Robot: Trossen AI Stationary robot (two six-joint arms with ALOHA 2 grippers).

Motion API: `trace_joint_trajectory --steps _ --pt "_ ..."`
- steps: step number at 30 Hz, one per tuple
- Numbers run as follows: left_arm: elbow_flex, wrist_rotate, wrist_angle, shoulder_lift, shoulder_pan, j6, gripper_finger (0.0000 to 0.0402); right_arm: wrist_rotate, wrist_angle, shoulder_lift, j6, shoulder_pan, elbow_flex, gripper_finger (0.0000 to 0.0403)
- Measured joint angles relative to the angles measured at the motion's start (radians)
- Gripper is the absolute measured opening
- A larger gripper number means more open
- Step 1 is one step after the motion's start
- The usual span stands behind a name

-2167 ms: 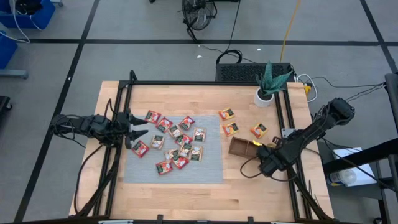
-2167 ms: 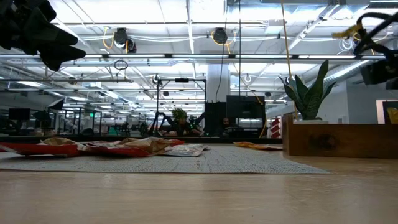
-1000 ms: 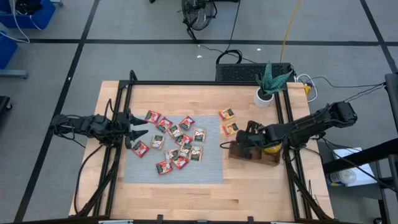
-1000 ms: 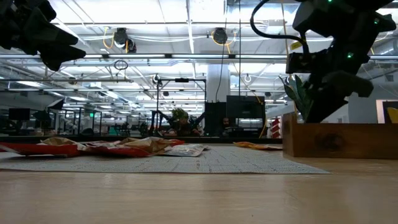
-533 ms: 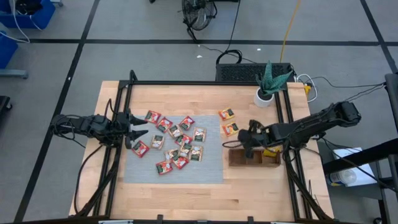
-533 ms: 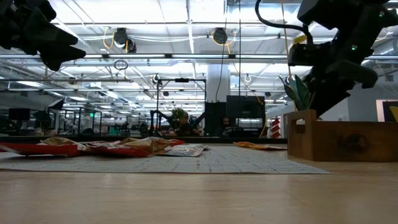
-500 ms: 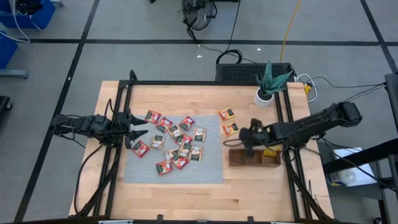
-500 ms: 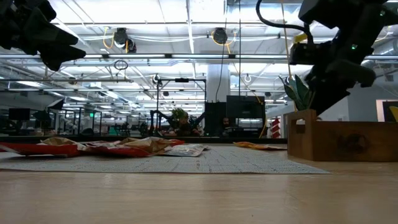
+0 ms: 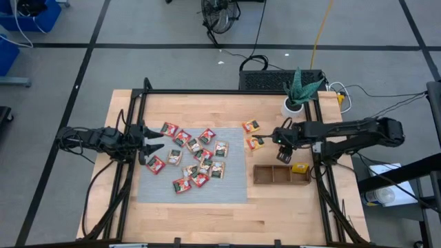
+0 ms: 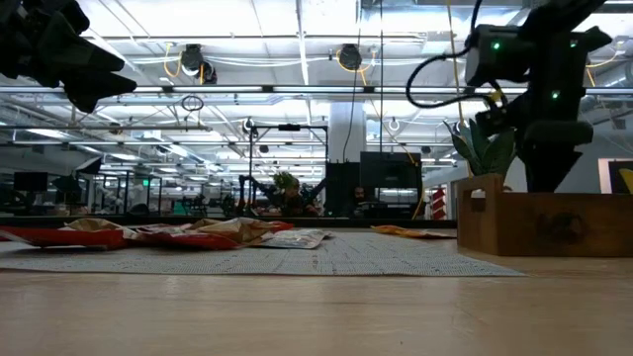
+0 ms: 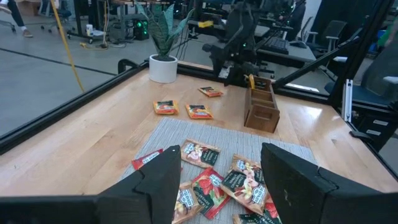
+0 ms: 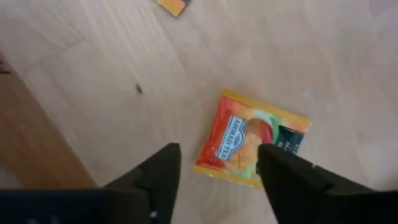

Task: Pick & Place Tea
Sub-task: Put the yellow tea bag into the right section of the wooden organizer

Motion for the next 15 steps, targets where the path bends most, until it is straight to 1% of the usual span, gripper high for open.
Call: trace_joint_trajectory --steps 3,5,9,15 --pt "0.0 0.0 0.0 0.0 0.0 0.0 0.0223 0.012 0.029 0.058 -0.028 -0.017 0.0 0.0233" --pt "0.0 0.0 0.0 0.0 0.0 0.0 0.0223 0.012 0.034 0.098 -0.035 -0.036 0.0 0.024" --pt "0.0 0.0 0.0 0.0 0.0 0.0 0.0223 0.013 0.034 0.17 -0.044 -0.082 0.0 0.0237" --pt "0.0 0.0 0.0 0.0 0.0 0.0 0.0223 0.009 0.07 0.24 -0.044 -0.132 0.0 0.0217"
